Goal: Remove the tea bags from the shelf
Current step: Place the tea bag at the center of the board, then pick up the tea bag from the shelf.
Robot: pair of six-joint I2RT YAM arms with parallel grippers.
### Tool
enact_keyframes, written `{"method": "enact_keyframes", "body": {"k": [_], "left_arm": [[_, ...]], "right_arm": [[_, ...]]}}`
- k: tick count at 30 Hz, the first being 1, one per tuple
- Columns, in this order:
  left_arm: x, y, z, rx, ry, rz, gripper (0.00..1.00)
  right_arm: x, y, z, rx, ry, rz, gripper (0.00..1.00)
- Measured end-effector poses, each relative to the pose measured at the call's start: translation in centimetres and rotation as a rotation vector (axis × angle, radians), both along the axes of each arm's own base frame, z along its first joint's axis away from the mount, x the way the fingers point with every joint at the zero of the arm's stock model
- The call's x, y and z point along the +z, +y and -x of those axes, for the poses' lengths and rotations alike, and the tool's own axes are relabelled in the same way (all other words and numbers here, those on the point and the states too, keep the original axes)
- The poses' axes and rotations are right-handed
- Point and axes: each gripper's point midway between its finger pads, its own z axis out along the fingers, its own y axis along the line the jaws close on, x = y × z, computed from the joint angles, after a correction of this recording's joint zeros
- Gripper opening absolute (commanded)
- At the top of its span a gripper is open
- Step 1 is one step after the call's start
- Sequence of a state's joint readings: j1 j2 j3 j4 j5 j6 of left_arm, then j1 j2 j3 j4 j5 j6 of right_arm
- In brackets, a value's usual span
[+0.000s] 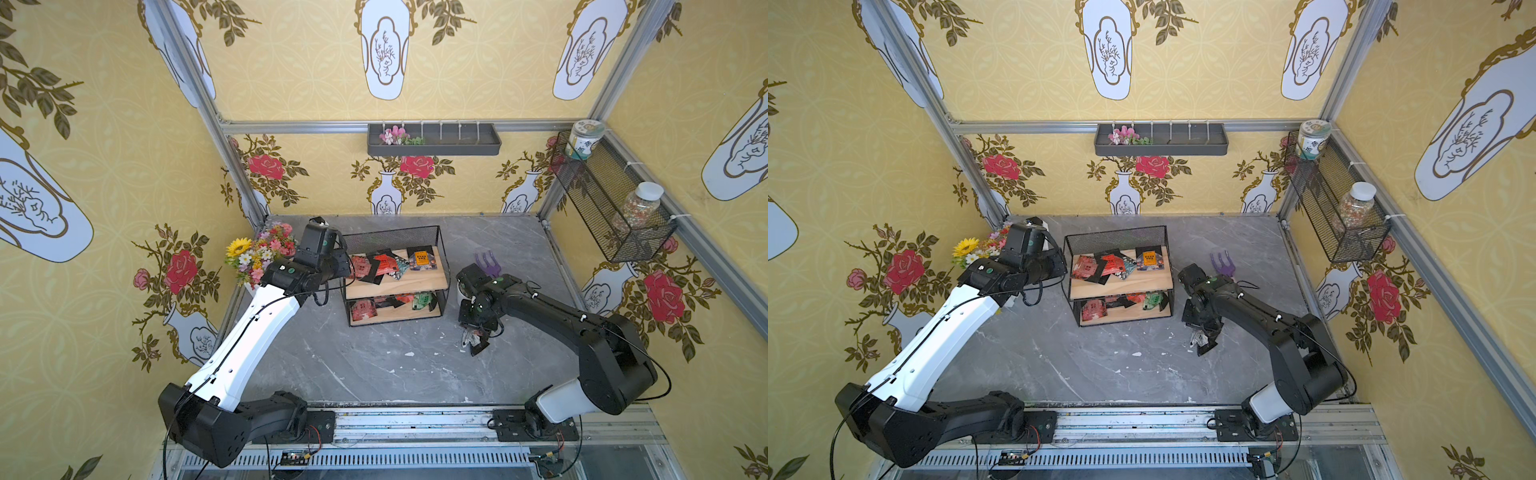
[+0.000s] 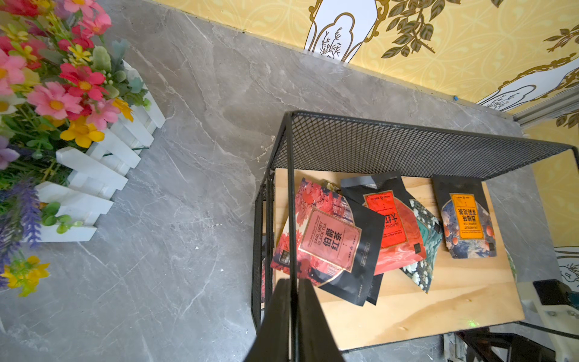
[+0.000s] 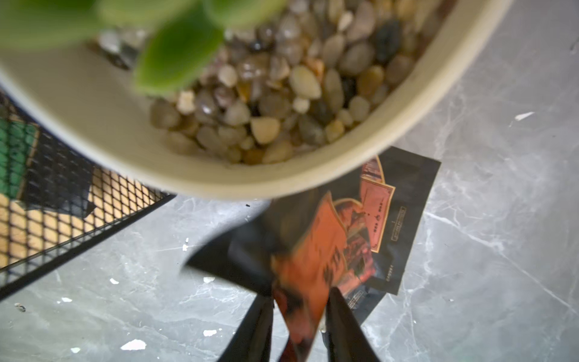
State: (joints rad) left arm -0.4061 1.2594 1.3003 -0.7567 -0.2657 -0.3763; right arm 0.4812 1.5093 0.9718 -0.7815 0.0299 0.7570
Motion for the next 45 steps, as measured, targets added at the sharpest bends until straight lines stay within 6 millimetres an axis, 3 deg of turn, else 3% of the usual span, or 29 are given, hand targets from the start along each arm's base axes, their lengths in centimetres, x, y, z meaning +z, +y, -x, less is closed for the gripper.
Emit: {"method": "enact_keyframes", "body": {"k": [5,10,15,22,28,33,38,45], "left_arm": [[0.0,0.0,0.0,0.000,0.001,0.000,0.13],[-0.1,0.0,-0.1,0.000,0.003,-0.001,0.13],[-0.2,0.0,-0.1,0.000,0.005,-0.002,0.13],[-0.2,0.0,-0.1,0.000,0.005,-0.002,0.13],[-0.2,0.0,-0.1,0.000,0.004,-0.002,0.13],[-0.2,-0.1,-0.1,0.000,0.005,-0.002,0.13],[-0.2,-0.1,-0.1,0.000,0.005,-0.002,0.13],[-0.2,-0.1,-0.1,-0.001,0.005,-0.003,0.13]], "right_arm": [[0.7,0.0,-0.3,0.000,-0.023,-0.005,0.52],[2.7,-0.1,-0.8,0.001,-0.075,0.000,0.58],[5.9,-0.2,-0.9,0.014,-0.148,0.021,0.61],[11.9,0.4,-0.8,0.063,-0.285,0.091,0.62],[17.6,3.4,-1.9,0.137,-0.423,0.115,0.62],[20.5,7.0,-4.0,0.207,-0.481,0.123,0.66],[20.7,11.1,-6.6,0.288,-0.481,0.136,0.69],[19.6,13.9,-9.7,0.323,-0.442,0.138,0.75]]}}
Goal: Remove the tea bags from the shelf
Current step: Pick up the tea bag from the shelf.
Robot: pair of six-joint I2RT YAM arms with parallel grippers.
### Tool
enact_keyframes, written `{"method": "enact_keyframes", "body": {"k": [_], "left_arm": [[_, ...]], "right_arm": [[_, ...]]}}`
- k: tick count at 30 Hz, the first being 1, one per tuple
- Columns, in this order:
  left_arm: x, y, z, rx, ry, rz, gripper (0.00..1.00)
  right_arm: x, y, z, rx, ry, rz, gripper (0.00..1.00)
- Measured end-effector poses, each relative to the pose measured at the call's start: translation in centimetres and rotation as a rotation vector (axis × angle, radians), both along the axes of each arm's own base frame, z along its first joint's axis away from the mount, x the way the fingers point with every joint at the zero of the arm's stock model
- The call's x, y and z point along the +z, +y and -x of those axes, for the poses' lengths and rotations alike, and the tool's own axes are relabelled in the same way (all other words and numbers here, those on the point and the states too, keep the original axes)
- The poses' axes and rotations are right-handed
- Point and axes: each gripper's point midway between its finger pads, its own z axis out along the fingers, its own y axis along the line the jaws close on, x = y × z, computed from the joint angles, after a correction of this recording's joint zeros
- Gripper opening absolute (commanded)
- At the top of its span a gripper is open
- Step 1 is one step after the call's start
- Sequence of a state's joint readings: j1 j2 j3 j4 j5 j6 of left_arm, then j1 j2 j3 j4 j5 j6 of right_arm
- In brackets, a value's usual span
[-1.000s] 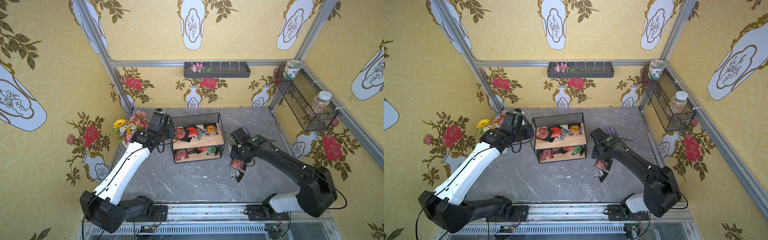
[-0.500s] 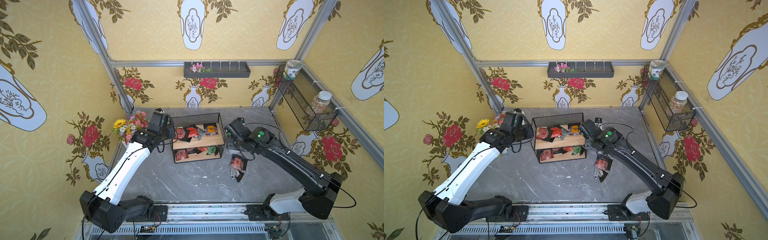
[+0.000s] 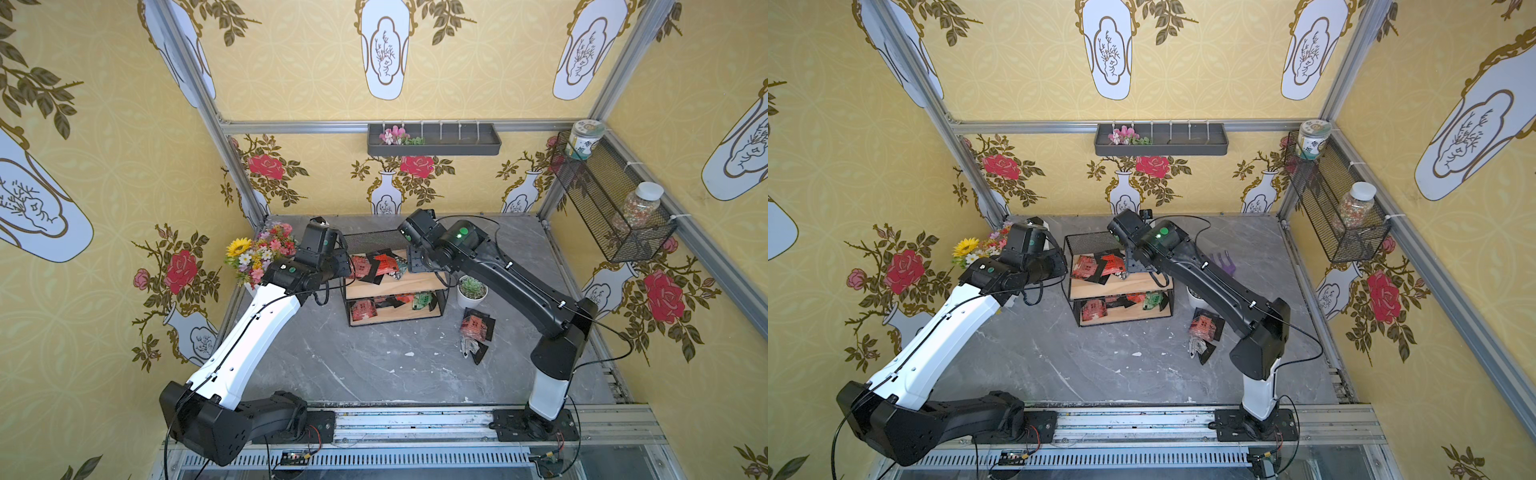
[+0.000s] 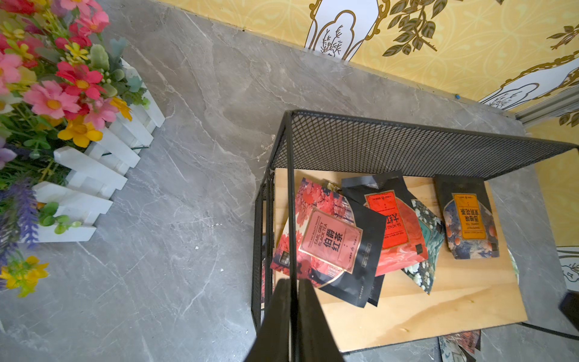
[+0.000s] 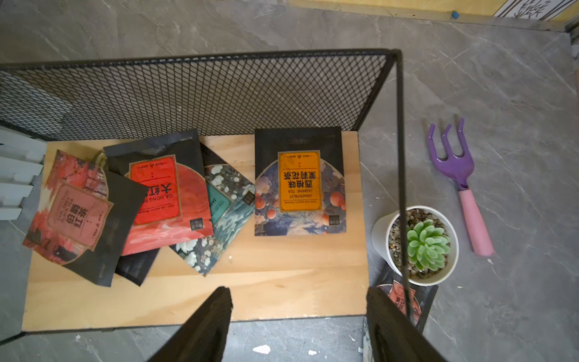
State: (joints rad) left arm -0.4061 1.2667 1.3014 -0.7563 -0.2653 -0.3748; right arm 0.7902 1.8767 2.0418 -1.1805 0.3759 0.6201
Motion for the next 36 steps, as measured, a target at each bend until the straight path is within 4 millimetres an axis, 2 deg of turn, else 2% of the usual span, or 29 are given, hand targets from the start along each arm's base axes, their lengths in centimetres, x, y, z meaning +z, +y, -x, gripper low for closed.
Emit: {"method": "enact_keyframes", "body": {"k": [5,10,15,20,22,26,29,32,36], "left_arm": [[0.0,0.0,0.0,0.000,0.000,0.000,0.13],[0.0,0.0,0.0,-0.001,0.000,-0.001,0.13],[0.0,0.0,0.0,0.000,0.001,-0.001,0.10],[0.0,0.0,0.0,0.001,0.000,-0.002,0.09],[0.0,0.1,0.0,0.001,0.000,-0.003,0.12],[-0.2,0.2,0.1,0.000,0.008,-0.011,0.34],[-0.6,0.2,0.2,0.000,0.024,-0.018,0.41],[-0.9,0.2,0.2,0.001,0.036,-0.024,0.41],[-1.2,0.2,0.0,0.004,0.044,-0.031,0.31]], "right_arm": [[-1.9,0.4,-2.2,-0.008,0.043,0.014,0.78],[-3.5,0.8,-3.1,0.010,0.074,0.035,0.79],[-3.9,0.4,-4.4,0.006,0.077,0.036,0.79],[-4.1,0.9,-4.8,0.016,0.080,0.032,0.79],[-4.1,1.1,-4.9,0.017,0.078,0.029,0.79],[-4.1,1.2,-5.0,0.018,0.080,0.025,0.80],[-4.1,1.2,-5.0,0.018,0.081,0.021,0.80],[-3.9,1.3,-5.0,0.021,0.080,0.014,0.80],[-3.6,1.4,-5.0,0.022,0.075,0.007,0.80]]}}
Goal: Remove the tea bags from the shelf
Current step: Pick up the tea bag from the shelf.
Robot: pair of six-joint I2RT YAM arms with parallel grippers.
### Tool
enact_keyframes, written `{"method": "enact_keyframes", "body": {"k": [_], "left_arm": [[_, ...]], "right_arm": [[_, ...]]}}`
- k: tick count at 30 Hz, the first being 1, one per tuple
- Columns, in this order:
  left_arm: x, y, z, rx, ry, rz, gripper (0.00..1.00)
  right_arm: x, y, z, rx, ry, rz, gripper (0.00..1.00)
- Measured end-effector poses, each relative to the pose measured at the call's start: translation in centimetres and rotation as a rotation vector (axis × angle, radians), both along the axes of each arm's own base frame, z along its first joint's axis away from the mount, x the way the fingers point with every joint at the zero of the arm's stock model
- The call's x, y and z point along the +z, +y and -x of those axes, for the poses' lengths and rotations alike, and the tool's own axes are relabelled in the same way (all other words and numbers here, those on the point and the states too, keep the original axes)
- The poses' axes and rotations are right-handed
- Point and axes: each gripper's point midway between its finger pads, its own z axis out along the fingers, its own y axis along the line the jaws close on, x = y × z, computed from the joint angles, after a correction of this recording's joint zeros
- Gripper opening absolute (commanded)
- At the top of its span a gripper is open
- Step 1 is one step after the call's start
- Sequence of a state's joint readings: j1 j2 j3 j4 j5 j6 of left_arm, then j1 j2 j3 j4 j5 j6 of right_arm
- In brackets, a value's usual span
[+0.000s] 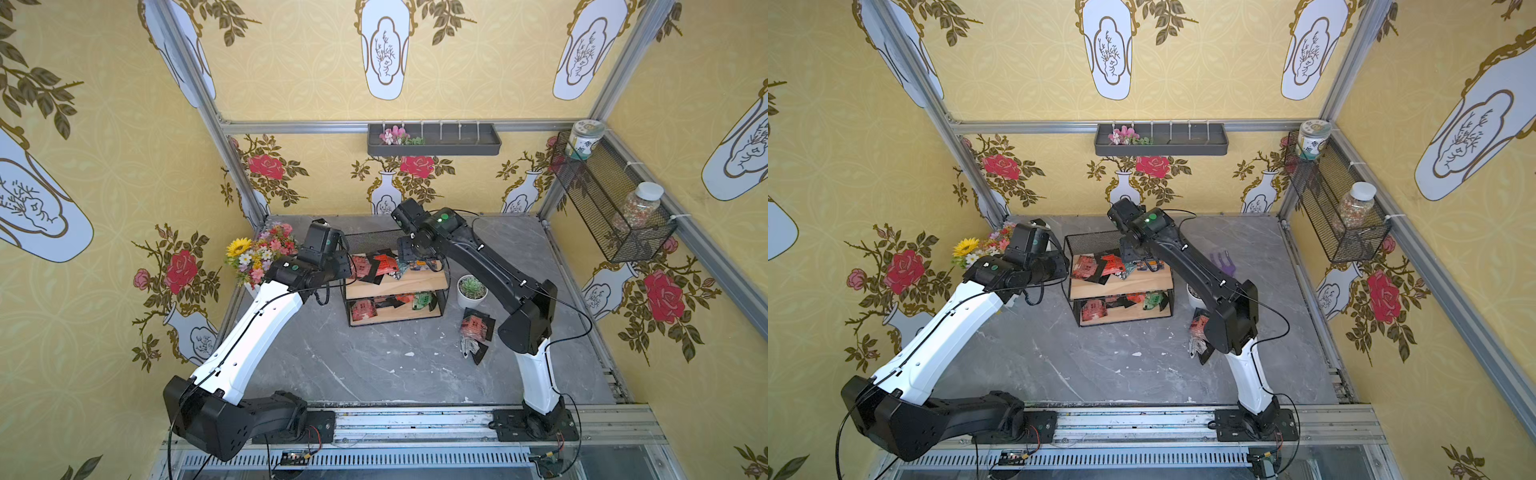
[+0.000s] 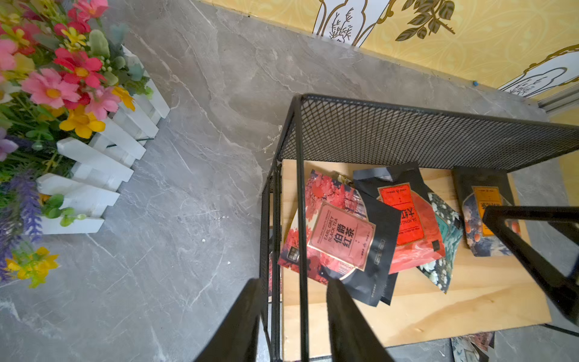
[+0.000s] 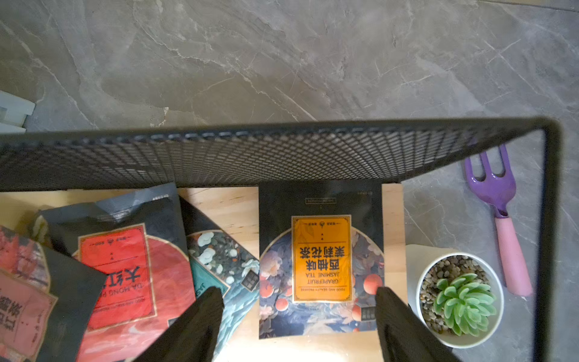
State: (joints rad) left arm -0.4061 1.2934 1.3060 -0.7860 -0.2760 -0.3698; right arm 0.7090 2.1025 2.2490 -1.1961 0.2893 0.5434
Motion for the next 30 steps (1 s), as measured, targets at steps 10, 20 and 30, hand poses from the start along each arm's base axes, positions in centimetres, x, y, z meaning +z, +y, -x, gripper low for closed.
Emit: {"method": "enact_keyframes", "body": {"k": [10,20,30], "left_arm": [[-0.2,-0.1,0.0,-0.005,0.001,-0.002,0.15],[0.1,-0.2,0.0,-0.004,0.007,-0.003,0.04],[0.0,-0.4,0.3,0.020,0.011,0.009,0.00]], "right_arm": [[-0.2,0.3,-0.2,0.001,0.002,-0.002,0.80],[-0.9,0.6,-0.5,0.002,0.010,0.004,0.80],[-1.7,0.5,-0.4,0.000,0.027,0.018,0.79]]}}
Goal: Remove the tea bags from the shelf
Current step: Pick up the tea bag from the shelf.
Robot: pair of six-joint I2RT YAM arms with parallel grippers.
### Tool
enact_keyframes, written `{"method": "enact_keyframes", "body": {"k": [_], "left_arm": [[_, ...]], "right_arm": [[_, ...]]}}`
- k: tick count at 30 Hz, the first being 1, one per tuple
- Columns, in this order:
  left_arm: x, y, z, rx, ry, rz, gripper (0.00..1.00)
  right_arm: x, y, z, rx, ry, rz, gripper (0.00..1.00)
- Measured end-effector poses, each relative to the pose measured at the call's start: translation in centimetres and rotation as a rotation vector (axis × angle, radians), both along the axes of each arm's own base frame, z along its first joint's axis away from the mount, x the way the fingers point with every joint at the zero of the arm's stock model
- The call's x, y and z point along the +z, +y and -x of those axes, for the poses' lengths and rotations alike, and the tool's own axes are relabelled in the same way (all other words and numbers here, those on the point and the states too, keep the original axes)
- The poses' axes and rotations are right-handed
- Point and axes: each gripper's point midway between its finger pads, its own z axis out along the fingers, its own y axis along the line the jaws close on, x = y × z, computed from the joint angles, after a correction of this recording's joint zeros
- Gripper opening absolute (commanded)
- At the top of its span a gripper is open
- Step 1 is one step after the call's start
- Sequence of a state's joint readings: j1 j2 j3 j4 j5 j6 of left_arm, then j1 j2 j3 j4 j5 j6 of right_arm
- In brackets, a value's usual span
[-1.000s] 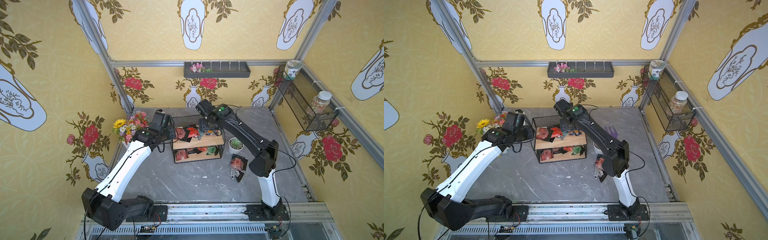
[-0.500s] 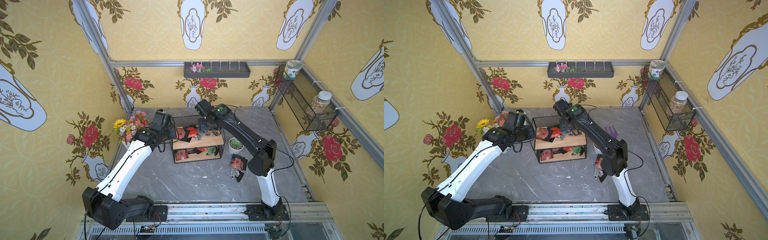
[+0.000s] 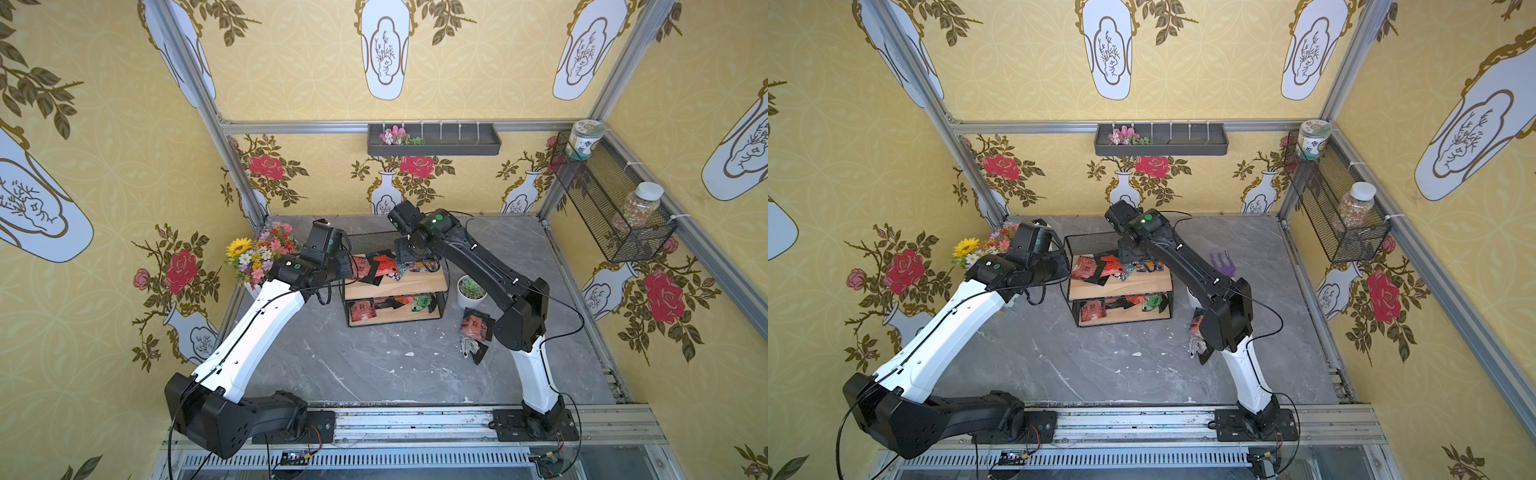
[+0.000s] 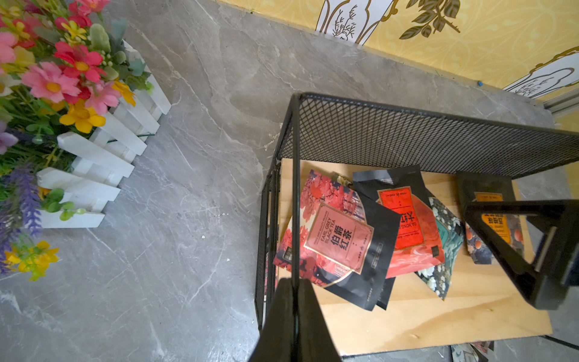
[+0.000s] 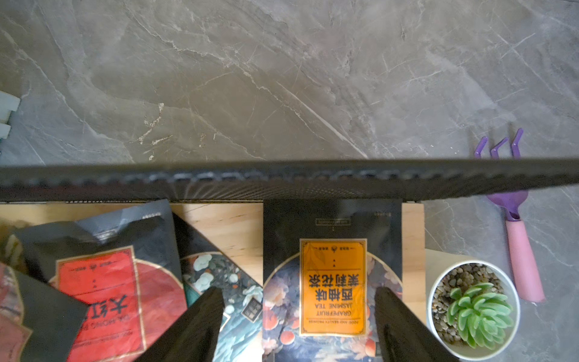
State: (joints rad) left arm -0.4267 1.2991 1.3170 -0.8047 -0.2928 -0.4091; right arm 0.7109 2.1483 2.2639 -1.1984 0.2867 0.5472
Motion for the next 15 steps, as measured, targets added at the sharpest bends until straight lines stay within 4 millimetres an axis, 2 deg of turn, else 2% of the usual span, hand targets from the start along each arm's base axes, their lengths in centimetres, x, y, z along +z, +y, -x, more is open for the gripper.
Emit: {"method": "enact_keyframes", "body": {"k": [6,15], "left_arm": [[0.0,-0.2,0.3,0.012,0.002,0.014,0.00],[0.0,-0.2,0.3,0.015,0.001,0.013,0.00]], "right_arm": [[-1.3,-0.3,0.3,-0.004,0.029,0.026,0.76],[-2.0,-0.1,0.0,-0.021,0.013,0.015,0.56]]}}
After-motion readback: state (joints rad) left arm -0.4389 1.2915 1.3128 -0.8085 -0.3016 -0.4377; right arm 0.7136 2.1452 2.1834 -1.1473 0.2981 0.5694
